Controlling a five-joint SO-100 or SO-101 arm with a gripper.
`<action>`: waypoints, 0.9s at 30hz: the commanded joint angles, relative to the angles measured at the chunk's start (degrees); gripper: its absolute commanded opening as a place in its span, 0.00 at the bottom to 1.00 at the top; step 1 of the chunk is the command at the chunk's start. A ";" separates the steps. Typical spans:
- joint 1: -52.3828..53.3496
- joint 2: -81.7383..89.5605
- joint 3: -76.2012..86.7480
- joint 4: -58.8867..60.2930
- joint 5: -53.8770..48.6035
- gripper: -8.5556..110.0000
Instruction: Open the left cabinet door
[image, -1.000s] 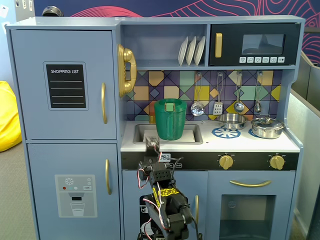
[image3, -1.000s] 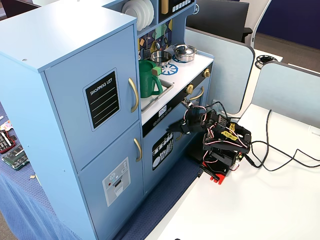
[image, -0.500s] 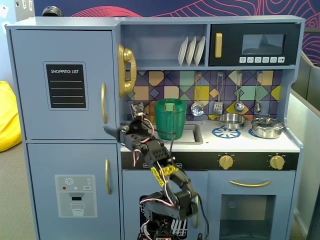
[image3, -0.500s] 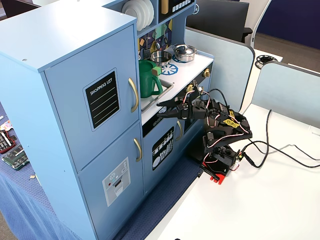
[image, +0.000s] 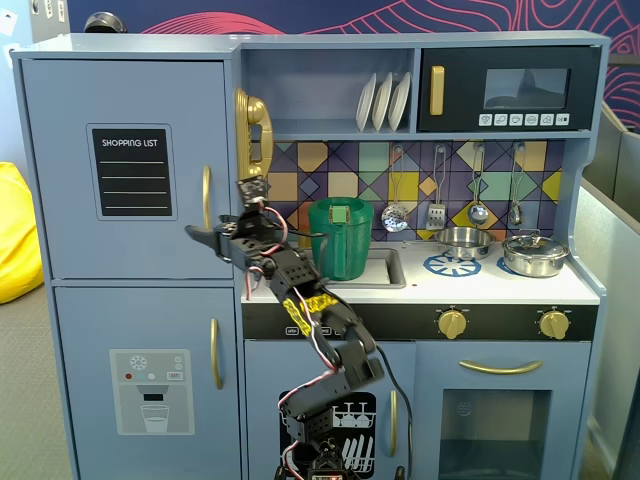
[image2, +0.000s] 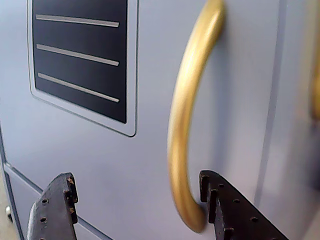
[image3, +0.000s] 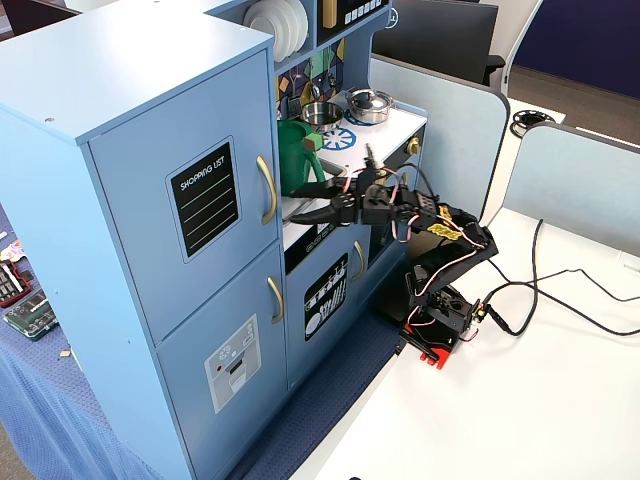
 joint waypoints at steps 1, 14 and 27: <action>-1.14 -4.48 -6.06 -3.34 -1.58 0.28; -7.65 -8.61 -8.44 -5.27 -7.12 0.26; -19.42 1.32 0.09 -6.33 -15.38 0.23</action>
